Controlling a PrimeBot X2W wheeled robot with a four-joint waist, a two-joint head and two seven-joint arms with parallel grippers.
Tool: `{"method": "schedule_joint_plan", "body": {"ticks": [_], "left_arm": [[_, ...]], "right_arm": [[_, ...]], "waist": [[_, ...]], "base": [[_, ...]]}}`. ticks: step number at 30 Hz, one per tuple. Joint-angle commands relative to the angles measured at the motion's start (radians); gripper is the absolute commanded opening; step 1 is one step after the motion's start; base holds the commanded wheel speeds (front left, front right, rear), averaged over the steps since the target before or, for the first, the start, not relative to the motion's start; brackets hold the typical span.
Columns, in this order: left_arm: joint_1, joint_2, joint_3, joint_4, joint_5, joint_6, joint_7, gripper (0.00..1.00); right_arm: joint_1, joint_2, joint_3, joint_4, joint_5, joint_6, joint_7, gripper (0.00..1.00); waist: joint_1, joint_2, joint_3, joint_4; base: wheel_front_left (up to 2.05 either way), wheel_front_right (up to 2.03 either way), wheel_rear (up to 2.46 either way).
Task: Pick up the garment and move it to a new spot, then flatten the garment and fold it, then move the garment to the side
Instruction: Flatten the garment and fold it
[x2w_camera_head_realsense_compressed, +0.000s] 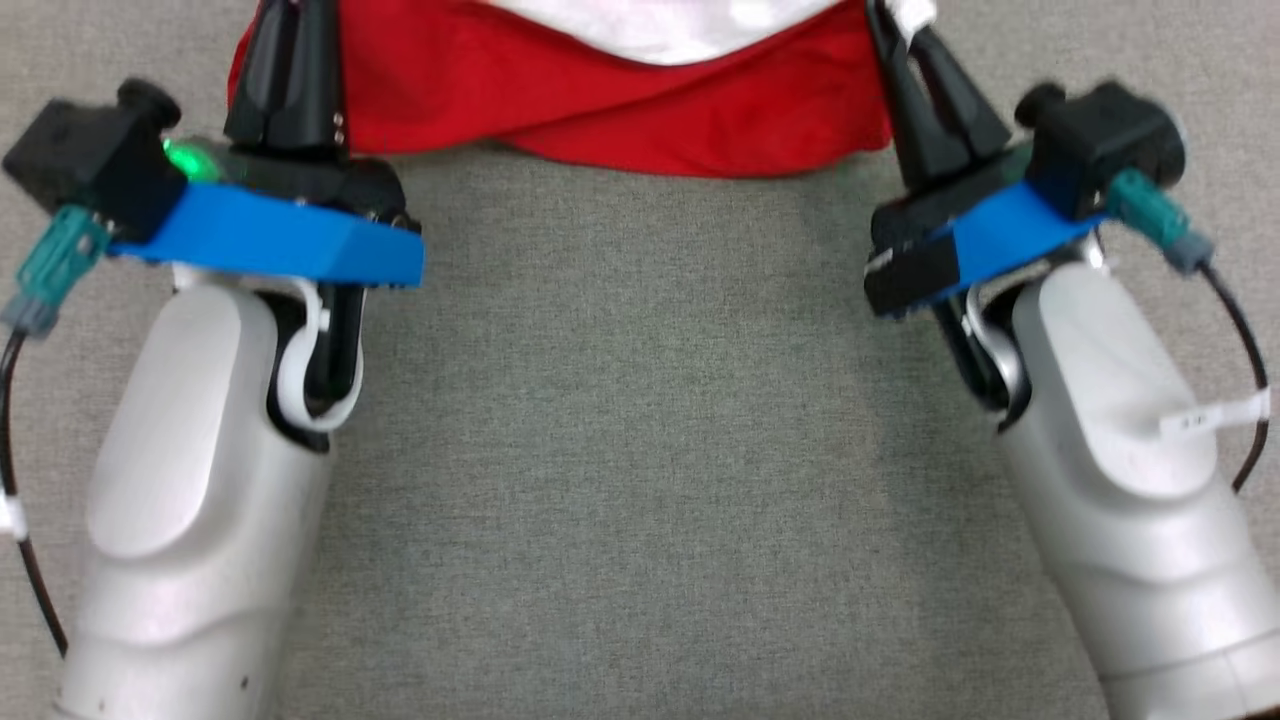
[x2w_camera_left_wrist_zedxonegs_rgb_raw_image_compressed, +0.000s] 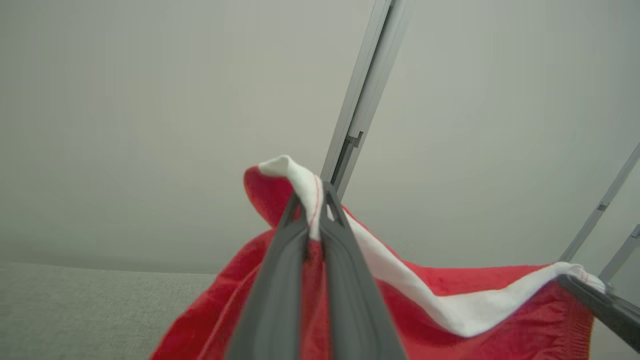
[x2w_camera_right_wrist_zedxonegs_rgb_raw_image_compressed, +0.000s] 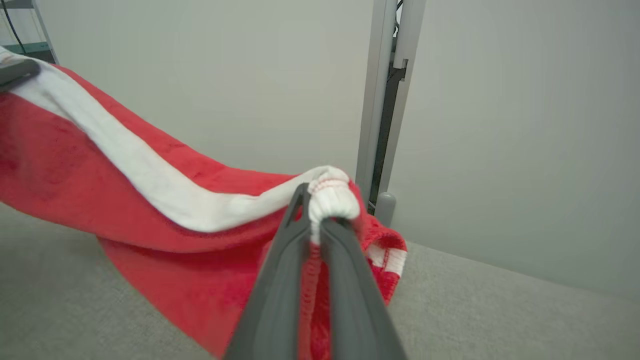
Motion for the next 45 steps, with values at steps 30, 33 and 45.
{"method": "schedule_joint_plan", "body": {"ticks": [30, 33, 45], "left_arm": [[0.759, -0.059, 0.099, -0.450, 0.103, 0.014, 0.054, 0.00], [0.693, -0.050, 0.097, -0.359, 0.102, 0.007, 0.069, 0.00], [0.290, -0.024, 0.056, 0.065, 0.126, -0.017, 0.149, 0.00]], "right_arm": [[0.820, -0.052, -0.042, -0.607, 0.119, 0.000, 0.218, 0.00], [0.766, -0.038, -0.041, -0.527, 0.138, 0.000, 0.211, 0.00], [0.462, -0.008, -0.011, -0.192, 0.139, 0.000, 0.195, 0.00]], "waist": [[-0.0002, 0.0000, -0.307, -0.014], [-0.0002, 0.0000, -0.286, -0.011], [-0.0002, 0.0000, -0.165, -0.008]], "base": [[0.00, 0.00, 0.00], [0.00, 0.00, 0.00], [0.00, 0.00, 0.00]]}}
